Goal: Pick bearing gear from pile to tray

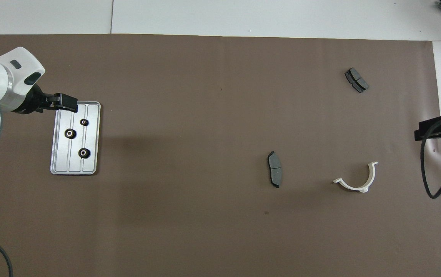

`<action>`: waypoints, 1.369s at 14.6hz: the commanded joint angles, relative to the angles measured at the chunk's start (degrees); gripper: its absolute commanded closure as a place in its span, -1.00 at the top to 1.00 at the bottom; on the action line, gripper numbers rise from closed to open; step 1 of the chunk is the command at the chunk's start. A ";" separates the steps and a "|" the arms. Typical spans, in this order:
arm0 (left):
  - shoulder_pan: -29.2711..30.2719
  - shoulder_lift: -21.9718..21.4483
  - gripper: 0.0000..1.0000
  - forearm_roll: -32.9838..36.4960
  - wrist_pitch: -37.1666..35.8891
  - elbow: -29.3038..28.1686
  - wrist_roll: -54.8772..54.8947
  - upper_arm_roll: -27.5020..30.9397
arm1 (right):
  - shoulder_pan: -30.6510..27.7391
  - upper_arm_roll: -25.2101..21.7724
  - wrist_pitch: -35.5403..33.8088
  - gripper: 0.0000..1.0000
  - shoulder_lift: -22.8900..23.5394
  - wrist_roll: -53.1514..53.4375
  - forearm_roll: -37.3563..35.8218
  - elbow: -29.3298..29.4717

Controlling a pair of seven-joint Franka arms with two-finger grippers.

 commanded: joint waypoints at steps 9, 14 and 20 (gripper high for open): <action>0.38 -1.67 1.00 0.75 -0.55 1.37 0.59 -0.26 | -0.16 0.26 0.46 1.00 -1.41 0.82 0.45 -1.53; 0.56 -0.79 1.00 0.93 -2.83 5.15 0.50 -0.26 | -0.16 0.26 0.46 1.00 -1.41 0.82 0.45 -1.53; 3.44 -1.93 1.00 5.50 -7.31 7.44 0.85 -1.22 | -0.16 0.26 0.46 1.00 -1.41 0.82 0.45 -1.44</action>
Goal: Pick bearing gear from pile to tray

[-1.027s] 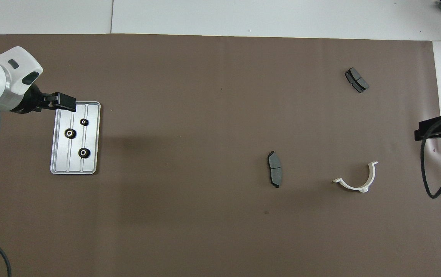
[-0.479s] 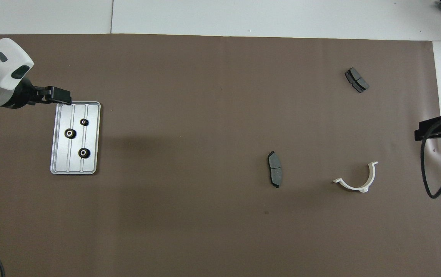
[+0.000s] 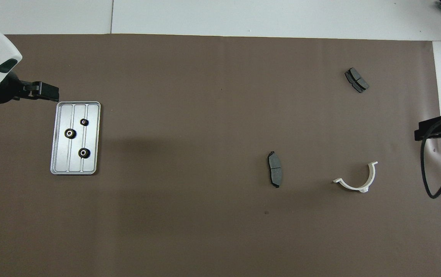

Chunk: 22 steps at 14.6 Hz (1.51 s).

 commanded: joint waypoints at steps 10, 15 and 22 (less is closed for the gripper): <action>17.52 -6.31 1.00 0.41 -13.53 1.85 0.45 -17.43 | -0.16 0.26 0.46 1.00 -1.41 0.82 0.45 -1.53; 16.56 -8.76 1.00 0.41 -19.77 3.70 0.37 -17.08 | -0.16 0.26 0.46 1.00 -1.41 0.82 0.45 -1.53; 15.94 -9.65 1.00 0.85 -22.24 3.08 0.28 -17.17 | -0.16 0.26 0.46 1.00 -1.41 0.82 0.45 -1.53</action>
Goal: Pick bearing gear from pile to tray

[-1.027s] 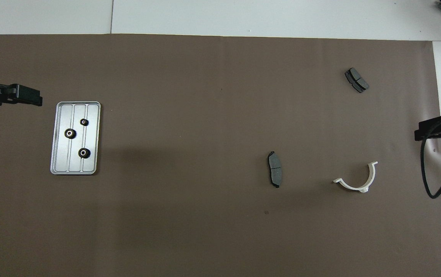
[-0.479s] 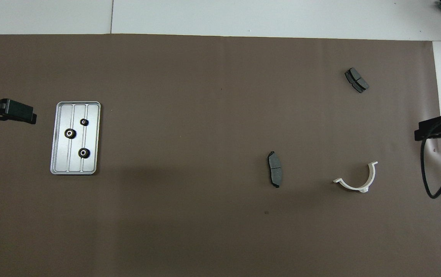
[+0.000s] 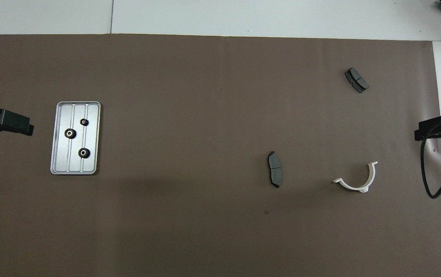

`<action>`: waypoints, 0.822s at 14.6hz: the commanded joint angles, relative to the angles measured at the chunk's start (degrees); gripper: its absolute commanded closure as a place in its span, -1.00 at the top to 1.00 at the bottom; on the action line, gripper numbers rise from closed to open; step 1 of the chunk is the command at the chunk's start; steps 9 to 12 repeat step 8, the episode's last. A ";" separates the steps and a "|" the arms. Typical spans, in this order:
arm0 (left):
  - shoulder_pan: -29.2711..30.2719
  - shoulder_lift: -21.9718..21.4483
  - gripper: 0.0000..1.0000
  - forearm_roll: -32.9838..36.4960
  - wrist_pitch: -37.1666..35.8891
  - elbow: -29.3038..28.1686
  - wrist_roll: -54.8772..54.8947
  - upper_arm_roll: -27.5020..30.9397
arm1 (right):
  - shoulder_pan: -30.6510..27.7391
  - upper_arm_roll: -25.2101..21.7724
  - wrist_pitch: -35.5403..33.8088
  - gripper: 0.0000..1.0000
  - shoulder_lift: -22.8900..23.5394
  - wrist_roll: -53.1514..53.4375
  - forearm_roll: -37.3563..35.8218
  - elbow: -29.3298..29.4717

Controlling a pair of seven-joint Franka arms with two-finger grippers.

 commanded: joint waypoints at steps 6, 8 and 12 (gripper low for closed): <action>-0.95 -1.76 1.00 0.74 -1.04 -1.69 0.01 1.26 | -0.16 0.26 0.46 1.00 -1.40 0.82 0.45 -1.53; -0.94 -1.77 1.00 0.74 -0.95 -1.87 0.10 1.25 | -0.16 0.26 0.46 1.00 -1.40 0.82 0.45 -1.53; -0.94 -1.77 1.00 0.74 -0.95 -1.87 0.10 1.25 | -0.16 0.26 0.46 1.00 -1.40 0.82 0.45 -1.53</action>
